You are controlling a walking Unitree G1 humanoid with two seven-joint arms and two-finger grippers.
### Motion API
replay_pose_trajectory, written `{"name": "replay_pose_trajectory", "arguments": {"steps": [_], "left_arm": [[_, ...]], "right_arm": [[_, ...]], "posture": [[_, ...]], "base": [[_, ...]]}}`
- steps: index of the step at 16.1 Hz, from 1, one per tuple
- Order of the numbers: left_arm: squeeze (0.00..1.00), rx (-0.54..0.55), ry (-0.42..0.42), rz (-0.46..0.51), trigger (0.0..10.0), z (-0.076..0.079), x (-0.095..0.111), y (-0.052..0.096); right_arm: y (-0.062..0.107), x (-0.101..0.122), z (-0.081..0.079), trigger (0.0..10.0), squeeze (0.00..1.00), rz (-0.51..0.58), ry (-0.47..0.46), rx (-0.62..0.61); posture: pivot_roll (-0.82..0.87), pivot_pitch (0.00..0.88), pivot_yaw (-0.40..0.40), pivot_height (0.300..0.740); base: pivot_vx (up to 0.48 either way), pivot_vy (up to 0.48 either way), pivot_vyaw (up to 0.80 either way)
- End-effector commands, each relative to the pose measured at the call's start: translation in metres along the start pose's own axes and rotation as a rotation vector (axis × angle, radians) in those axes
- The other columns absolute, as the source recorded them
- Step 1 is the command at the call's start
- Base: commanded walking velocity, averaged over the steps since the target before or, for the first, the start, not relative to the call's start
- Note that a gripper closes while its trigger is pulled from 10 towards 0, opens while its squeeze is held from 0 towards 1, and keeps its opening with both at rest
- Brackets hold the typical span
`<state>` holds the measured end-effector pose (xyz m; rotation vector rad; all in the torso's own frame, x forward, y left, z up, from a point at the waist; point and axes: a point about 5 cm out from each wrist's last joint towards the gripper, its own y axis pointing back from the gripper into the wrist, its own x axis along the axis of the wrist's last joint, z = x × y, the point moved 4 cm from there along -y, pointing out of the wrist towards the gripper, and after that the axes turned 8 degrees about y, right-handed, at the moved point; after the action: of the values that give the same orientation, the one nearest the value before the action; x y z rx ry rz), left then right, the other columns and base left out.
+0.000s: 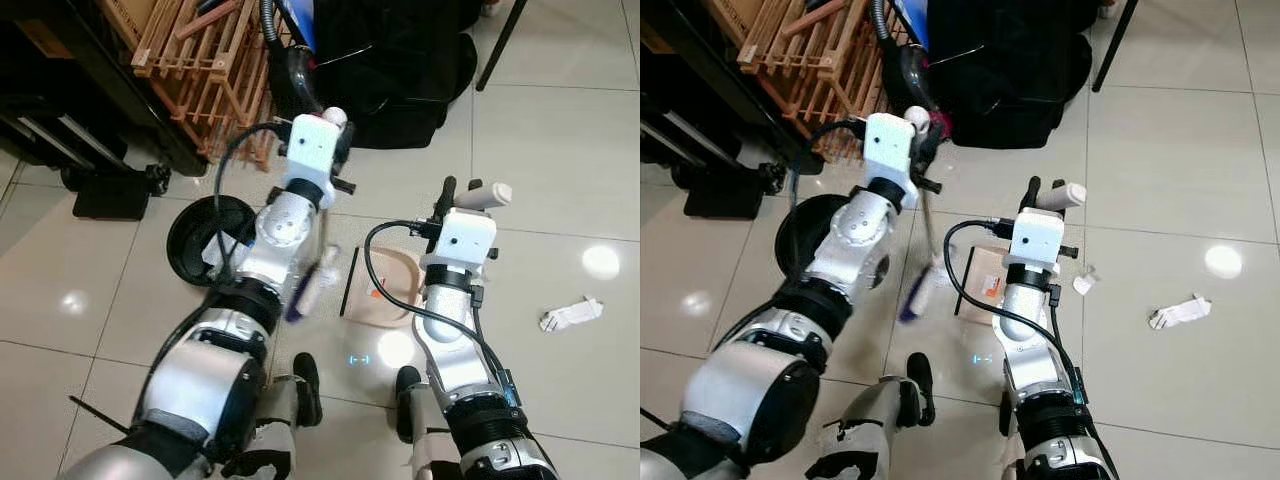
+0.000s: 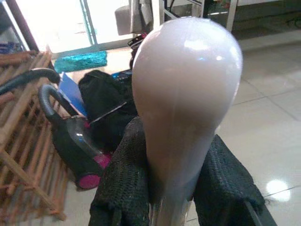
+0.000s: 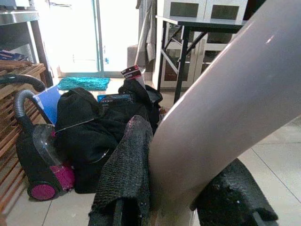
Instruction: Sweep floor
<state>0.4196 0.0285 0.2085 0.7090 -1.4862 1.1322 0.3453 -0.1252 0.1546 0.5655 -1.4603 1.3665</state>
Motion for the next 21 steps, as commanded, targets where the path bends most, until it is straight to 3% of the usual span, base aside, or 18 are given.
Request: {"name": "replay_pose_trajectory", "arguments": {"steps": [1, 2, 5, 7, 10, 12, 16, 17, 20, 21], "left_arm": [[0.00, 0.013, 0.110, -0.016, 10.0, 0.008, -0.008, 0.002], [0.00, 0.009, 0.181, 0.050, 10.0, 0.021, 0.001, 0.000], [0.00, 0.004, 0.329, 0.157, 10.0, 0.039, 0.024, -0.005], [0.00, -0.086, 0.380, 0.252, 10.0, 0.056, 0.055, -0.011], [0.00, -0.148, 0.344, 0.279, 10.0, 0.059, 0.065, -0.011], [0.00, -0.242, 0.236, 0.294, 10.0, 0.055, 0.071, -0.003], [0.00, -0.334, 0.166, 0.299, 10.0, 0.040, 0.075, 0.023], [0.00, -0.336, 0.159, 0.290, 10.0, 0.038, 0.073, 0.024], [0.00, -0.232, 0.062, 0.184, 10.0, -0.001, 0.057, 0.049], [0.00, -0.214, 0.044, 0.160, 10.0, -0.007, 0.052, 0.053]], "right_arm": [[0.011, -0.013, 0.000, 10.0, 0.00, -0.044, 0.039, 0.013], [0.012, -0.015, 0.000, 10.0, 0.00, -0.052, 0.040, 0.008], [0.012, -0.016, -0.002, 10.0, 0.00, -0.060, 0.035, 0.008], [0.009, -0.018, -0.001, 10.0, 0.00, -0.062, 0.032, 0.014], [0.005, -0.021, 0.001, 10.0, 0.00, -0.066, 0.034, 0.020], [0.001, -0.024, 0.009, 10.0, 0.00, -0.066, 0.043, 0.022], [-0.003, -0.034, 0.030, 10.0, 0.00, -0.075, 0.075, 0.010], [-0.005, -0.036, 0.032, 10.0, 0.00, -0.079, 0.078, 0.009], [-0.007, -0.033, 0.059, 10.0, 0.00, -0.103, 0.056, -0.060], [-0.006, -0.033, 0.063, 10.0, 0.00, -0.113, 0.050, -0.066]], "posture": [[0.10, 0.403, 0.138, 0.740], [0.10, 0.397, 0.140, 0.740], [0.10, 0.383, 0.136, 0.740], [0.09, 0.357, 0.127, 0.740], [0.09, 0.322, 0.122, 0.740], [0.08, 0.271, 0.115, 0.740], [0.04, 0.199, 0.088, 0.740], [0.02, 0.190, 0.087, 0.740], [-0.01, 0.147, 0.089, 0.740], [-0.01, 0.148, 0.087, 0.740]], "base": [[0.000, 0.000, 0.00], [0.000, 0.000, 0.00], [0.000, 0.000, 0.00], [0.000, 0.000, 0.00], [0.000, 0.000, 0.00], [0.000, 0.000, 0.00], [0.000, 0.000, 0.00], [0.000, 0.000, 0.00], [0.000, 0.000, 0.00], [0.000, 0.000, 0.00]]}}
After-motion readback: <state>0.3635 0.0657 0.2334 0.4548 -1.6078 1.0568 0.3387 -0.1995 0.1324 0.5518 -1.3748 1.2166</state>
